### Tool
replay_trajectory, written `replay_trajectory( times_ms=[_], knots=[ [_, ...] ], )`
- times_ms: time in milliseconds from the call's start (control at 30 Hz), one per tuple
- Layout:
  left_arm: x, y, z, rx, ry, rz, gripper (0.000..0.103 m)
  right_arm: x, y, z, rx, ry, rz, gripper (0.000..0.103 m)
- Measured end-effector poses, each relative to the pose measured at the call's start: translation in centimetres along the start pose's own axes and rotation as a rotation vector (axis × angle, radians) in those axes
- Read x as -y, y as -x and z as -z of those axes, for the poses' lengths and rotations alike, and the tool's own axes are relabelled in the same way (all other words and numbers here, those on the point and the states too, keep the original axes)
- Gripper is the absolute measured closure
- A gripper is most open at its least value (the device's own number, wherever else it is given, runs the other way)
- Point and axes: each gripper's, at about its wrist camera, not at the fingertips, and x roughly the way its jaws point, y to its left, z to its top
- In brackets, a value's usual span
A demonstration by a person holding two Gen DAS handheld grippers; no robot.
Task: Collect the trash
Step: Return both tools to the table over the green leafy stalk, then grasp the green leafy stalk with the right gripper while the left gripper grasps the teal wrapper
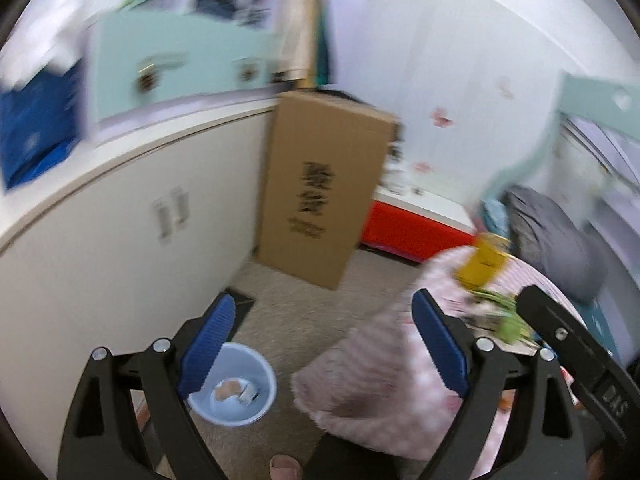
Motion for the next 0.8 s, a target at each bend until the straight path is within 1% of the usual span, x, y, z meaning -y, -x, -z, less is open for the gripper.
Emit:
replay_trajectory(
  times_ms=[33, 67, 100, 167, 200, 233, 300, 333, 367, 433, 467, 500, 533, 567, 633, 667, 700, 800],
  knots=[
    [2.0, -0.3, -0.1, -0.002, -0.041, 0.021, 0.015, 2.2, 0.4, -0.6, -0.006, -0.022, 0.035, 0.009],
    [3.2, -0.7, -0.1, -0.012, -0.065, 0.028, 0.015, 3.3, 0.5, -0.8, -0.014, -0.029, 0.059, 0.009],
    [5.1, -1.3, -0.1, -0.027, -0.097, 0.046, 0.015, 5.1, 0.4, -1.2, -0.037, -0.04, 0.091, 0.009],
    [7.4, -2.4, 0.1, -0.057, -0.128, 0.099, 0.015, 7.6, -0.1, -1.3, -0.074, -0.057, 0.111, 0.009],
    [8.4, -3.2, 0.2, -0.078, -0.141, 0.112, 0.015, 8.8, -0.8, -1.4, -0.101, -0.065, 0.118, 0.011],
    [9.2, -3.9, 0.3, -0.093, -0.152, 0.116, 0.015, 9.9, -2.0, -1.4, -0.147, -0.079, 0.117, 0.012],
    [10.5, -5.4, 0.7, -0.127, -0.155, 0.121, 0.015, 11.8, -4.2, -1.2, -0.219, -0.11, 0.085, 0.025],
    [10.7, -6.1, 0.8, -0.143, -0.153, 0.126, 0.015, 12.1, -4.9, -1.0, -0.242, -0.118, 0.075, 0.027],
    [10.9, -6.6, 0.9, -0.154, -0.152, 0.129, 0.015, 12.5, -5.6, -0.8, -0.256, -0.131, 0.056, 0.029],
    [11.6, -7.4, 1.1, -0.161, -0.165, 0.123, 0.015, 12.8, -6.9, -0.7, -0.275, -0.124, 0.058, 0.031],
    [11.7, -7.9, 1.2, -0.165, -0.173, 0.119, 0.015, 12.9, -7.3, -0.7, -0.28, -0.12, 0.058, 0.034],
    [11.9, -8.4, 1.2, -0.17, -0.186, 0.123, 0.015, 13.1, -8.0, -0.7, -0.292, -0.124, 0.052, 0.044],
    [12.1, -8.8, 1.3, -0.177, -0.194, 0.128, 0.015, 13.3, -8.4, -0.7, -0.3, -0.126, 0.052, 0.051],
    [12.1, -9.3, 1.3, -0.185, -0.2, 0.132, 0.015, 13.5, -8.6, -0.7, -0.303, -0.127, 0.052, 0.062],
    [12.3, -10.1, 1.6, -0.197, -0.212, 0.146, 0.015, 13.9, -8.6, -0.7, -0.289, -0.127, 0.044, 0.071],
    [12.5, -10.2, 1.7, -0.199, -0.217, 0.155, 0.015, 13.9, -8.2, -0.8, -0.274, -0.123, 0.047, 0.078],
    [12.7, -10.4, 1.8, -0.2, -0.224, 0.167, 0.015, 14.1, -8.0, -0.9, -0.262, -0.116, 0.05, 0.082],
    [13.6, -11.0, 2.1, -0.205, -0.244, 0.2, 0.015, 14.4, -7.4, -1.1, -0.241, -0.109, 0.056, 0.088]
  ],
)
